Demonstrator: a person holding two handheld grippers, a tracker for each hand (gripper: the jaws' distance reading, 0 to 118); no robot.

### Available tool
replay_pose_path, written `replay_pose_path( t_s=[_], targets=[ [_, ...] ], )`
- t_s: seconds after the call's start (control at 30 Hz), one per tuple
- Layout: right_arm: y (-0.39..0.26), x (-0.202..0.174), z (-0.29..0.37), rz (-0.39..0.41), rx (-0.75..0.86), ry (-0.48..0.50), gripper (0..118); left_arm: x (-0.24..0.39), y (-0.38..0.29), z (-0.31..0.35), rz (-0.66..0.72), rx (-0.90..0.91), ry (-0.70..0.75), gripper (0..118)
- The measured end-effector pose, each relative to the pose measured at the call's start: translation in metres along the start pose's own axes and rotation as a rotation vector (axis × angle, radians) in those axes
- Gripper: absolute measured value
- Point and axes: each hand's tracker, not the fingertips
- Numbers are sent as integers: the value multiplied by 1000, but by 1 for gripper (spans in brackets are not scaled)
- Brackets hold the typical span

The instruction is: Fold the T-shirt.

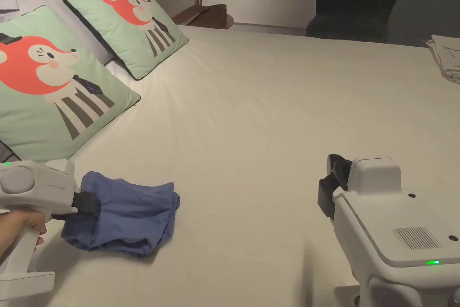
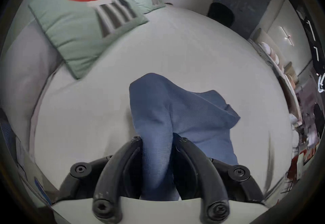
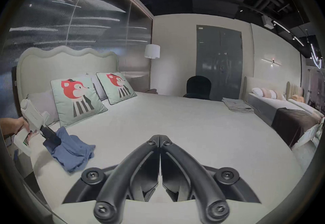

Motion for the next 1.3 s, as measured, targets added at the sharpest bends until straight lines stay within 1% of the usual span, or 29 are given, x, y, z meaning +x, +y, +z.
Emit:
replay_pose_path(
  t_s=[0.1, 0.13, 0.17, 0.2, 0.23, 0.3, 0.33, 0.37, 0.43, 0.53, 0.6, 0.8, 0.87, 1.03, 1.13, 1.3],
  targets=[
    [-2, -6, -3, 2, -9, 7, 0, -20, 7, -5, 0, 6, 47, 18],
    [-2, -7, -4, 4, -11, 8, 0, -24, 9, -8, 14, 4, 56, 20],
    [-2, -7, -3, 6, -13, 7, 0, -26, 11, -9, 16, -6, 49, 26],
    [-3, -6, -3, 7, -14, 6, 0, -26, 11, -10, 21, -9, 48, 37],
    [-3, -5, -3, 9, -17, 4, 0, -23, 11, -11, 16, -8, 60, 62],
    [-4, -1, -1, 15, -21, 1, 0, -16, 8, -11, -18, 10, 117, 102],
    [-4, 2, 0, 17, -23, -5, 0, -12, 8, -11, -20, 19, 133, 111],
    [-4, 5, 3, 14, -22, -7, 0, -9, 8, -10, -15, 37, 145, 111],
    [-3, 11, 9, 7, -19, -12, 0, -3, 8, 1, -17, 100, 124, 109],
    [-1, 20, 20, 6, -6, -24, 0, 17, 8, 23, 9, 162, 113, 109],
    [2, 27, 29, -2, 6, -31, 0, 36, 5, 43, 0, 263, 102, 109],
    [14, 52, 61, -8, 56, -51, 0, 116, -22, 108, -142, 541, 151, 109],
    [18, 62, 73, -11, 78, -62, 0, 146, -36, 129, -192, 628, 122, 108],
    [27, 88, 98, -12, 122, -110, 0, 217, -72, 169, -265, 834, 39, 108],
    [31, 103, 111, 0, 146, -153, 0, 256, -92, 179, -294, 920, -1, 108],
    [33, 125, 133, -2, 171, -193, 0, 304, -119, 177, -287, 999, -69, 108]
  ],
)
